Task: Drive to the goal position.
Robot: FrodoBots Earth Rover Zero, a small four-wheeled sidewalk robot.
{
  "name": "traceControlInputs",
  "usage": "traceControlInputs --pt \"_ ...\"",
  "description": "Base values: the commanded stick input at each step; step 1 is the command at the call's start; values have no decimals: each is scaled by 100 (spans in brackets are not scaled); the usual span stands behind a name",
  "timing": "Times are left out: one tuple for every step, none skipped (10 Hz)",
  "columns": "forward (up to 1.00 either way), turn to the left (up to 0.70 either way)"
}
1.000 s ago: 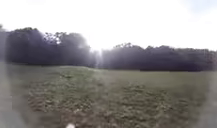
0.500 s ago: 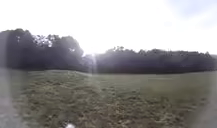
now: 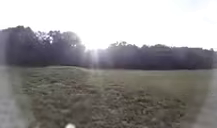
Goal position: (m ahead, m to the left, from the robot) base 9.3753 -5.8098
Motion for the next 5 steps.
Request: traceControlInputs --pt "70 0" --pt "70 0" --pt "70 0" --pt "70 0" --pt "70 0"
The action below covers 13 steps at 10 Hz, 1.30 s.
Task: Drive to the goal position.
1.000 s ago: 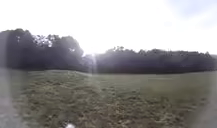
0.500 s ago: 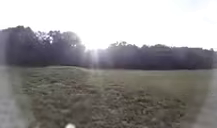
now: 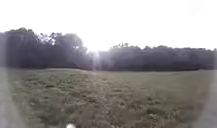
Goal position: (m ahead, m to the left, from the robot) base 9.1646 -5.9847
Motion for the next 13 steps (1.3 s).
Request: traceControlInputs --pt "70 0" --pt "70 0" --pt "70 0" --pt "70 0" --pt "70 0" --pt "70 0" --pt "70 0" --pt "70 -5" --pt "70 -24" --pt "70 -34" --pt "70 -34" --pt "70 -33" --pt "70 -34"
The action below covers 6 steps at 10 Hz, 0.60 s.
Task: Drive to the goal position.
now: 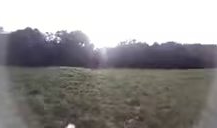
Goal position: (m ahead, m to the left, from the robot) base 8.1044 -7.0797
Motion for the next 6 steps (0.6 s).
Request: traceControlInputs --pt "70 -34" --pt "70 -22" --pt "70 0" --pt "70 0" --pt "70 0" --pt "70 0"
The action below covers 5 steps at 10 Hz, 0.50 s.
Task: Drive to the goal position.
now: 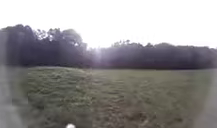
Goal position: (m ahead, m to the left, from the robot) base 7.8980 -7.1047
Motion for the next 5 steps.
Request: traceControlInputs --pt "70 -1" --pt "70 -9" --pt "70 -20" --pt "70 -31" --pt "70 -32"
